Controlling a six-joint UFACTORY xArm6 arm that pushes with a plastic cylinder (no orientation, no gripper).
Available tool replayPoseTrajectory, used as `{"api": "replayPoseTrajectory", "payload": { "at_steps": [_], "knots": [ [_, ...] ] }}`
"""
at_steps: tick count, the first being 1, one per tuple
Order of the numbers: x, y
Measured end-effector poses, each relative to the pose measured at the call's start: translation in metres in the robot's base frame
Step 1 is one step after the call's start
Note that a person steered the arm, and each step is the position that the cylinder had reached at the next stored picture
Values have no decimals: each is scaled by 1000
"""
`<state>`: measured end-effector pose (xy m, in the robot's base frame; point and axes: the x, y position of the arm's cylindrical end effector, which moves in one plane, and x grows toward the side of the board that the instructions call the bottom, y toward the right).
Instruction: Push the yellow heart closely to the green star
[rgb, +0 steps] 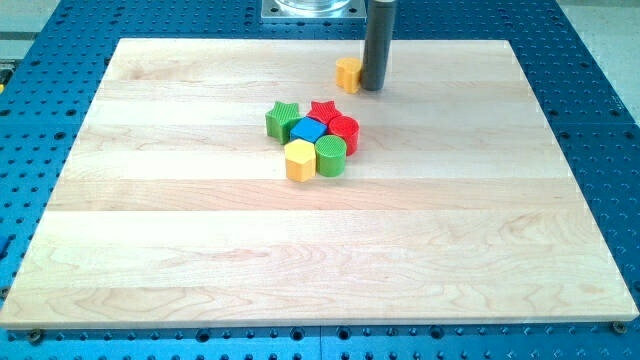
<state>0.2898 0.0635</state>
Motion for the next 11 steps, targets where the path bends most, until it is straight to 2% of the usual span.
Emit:
{"api": "replayPoseTrajectory", "payload": {
  "at_steps": [1,3,7,8,9,10,11],
  "knots": [
    [-12,32],
    [-39,-40],
    [48,-81],
    [15,-85],
    [54,-105],
    [74,-107],
    [76,-110]
  ]
}}
